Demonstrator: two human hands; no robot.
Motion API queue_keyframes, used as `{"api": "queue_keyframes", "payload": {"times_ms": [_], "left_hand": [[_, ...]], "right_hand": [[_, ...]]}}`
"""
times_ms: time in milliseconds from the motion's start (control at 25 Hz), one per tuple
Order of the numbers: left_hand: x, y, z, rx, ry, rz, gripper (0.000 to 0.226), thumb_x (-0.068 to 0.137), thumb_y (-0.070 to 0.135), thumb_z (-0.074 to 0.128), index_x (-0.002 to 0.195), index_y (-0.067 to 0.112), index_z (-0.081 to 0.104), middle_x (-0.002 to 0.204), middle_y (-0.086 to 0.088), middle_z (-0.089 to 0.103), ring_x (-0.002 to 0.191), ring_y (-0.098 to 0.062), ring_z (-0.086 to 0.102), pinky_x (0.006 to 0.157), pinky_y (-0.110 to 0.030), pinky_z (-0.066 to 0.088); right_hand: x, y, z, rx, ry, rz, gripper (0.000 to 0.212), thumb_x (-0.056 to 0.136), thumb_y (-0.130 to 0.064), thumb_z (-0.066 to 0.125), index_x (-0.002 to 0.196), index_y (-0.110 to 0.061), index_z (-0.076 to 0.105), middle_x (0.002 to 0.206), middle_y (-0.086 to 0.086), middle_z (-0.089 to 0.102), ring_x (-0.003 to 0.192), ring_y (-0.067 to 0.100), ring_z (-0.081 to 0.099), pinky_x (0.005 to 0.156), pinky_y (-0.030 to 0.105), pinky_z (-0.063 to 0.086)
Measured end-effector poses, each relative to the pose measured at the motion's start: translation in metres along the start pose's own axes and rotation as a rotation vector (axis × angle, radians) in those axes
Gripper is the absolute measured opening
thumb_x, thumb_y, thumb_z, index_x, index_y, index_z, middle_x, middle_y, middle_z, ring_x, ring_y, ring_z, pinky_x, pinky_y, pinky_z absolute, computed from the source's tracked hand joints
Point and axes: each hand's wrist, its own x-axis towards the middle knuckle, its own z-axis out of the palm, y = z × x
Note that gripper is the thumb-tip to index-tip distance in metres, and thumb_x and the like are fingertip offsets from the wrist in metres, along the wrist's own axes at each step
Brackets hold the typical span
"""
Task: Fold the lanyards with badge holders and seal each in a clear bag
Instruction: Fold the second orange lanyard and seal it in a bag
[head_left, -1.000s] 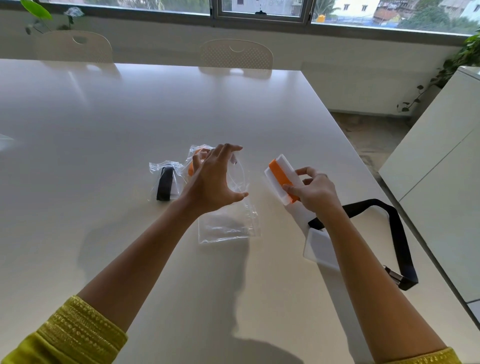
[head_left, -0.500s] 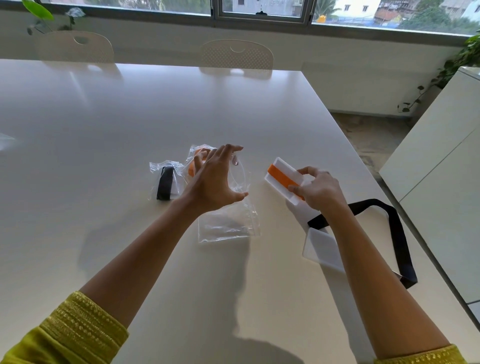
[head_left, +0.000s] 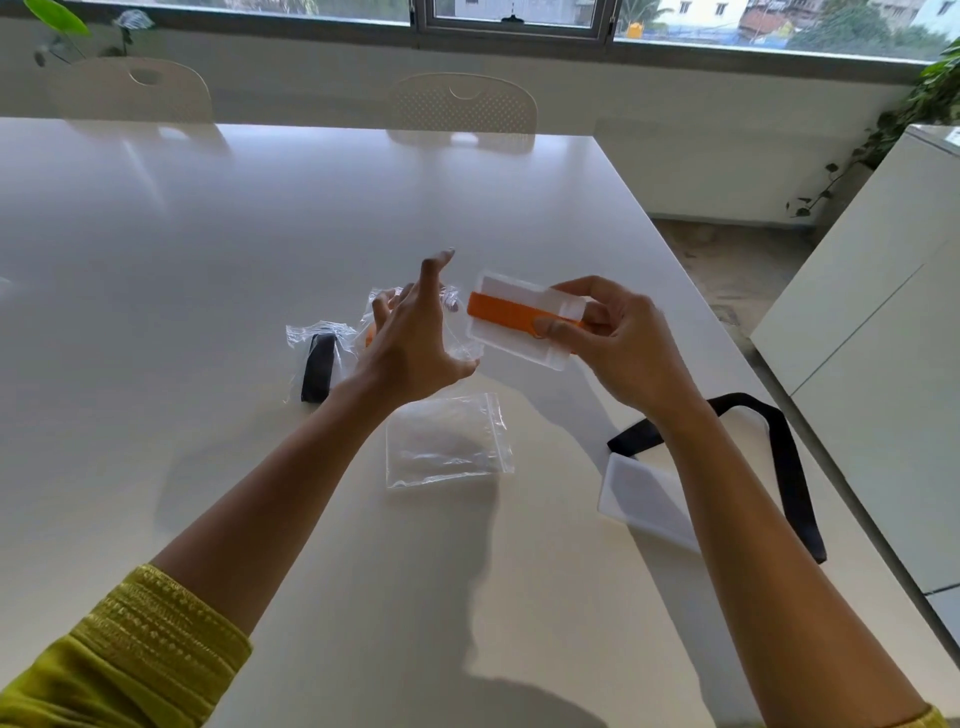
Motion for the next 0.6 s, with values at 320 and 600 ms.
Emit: {"api": "queue_keyframes", "payload": {"times_ms": [320, 600], "left_hand": [[0.002, 0.021, 0.012, -0.03, -0.013, 0.102, 0.111, 0.063, 0.043, 0.086, 0.149, 0.017, 0.021, 0.13, -0.009, 0.059, 0.121, -0.031, 0.057, 0.107, -0.065, 0.031], [0.01, 0.031, 0.023, -0.226, -0.003, 0.119, 0.106, 0.067, 0.046, 0.081, 0.147, 0.016, 0.018, 0.117, -0.008, 0.063, 0.1, -0.026, 0.065, 0.09, -0.054, 0.055]], "right_hand": [[0.009, -0.013, 0.006, -0.238, -0.084, -0.103, 0.035, 0.088, -0.034, 0.069, 0.12, -0.024, 0.062, 0.111, -0.002, 0.07, 0.087, 0.01, 0.066, 0.066, 0.002, 0.048], [0.021, -0.015, 0.035, -0.292, 0.127, -0.19, 0.043, 0.084, -0.029, 0.076, 0.119, -0.015, 0.056, 0.115, 0.005, 0.069, 0.087, 0.012, 0.066, 0.069, 0.005, 0.046]]}}
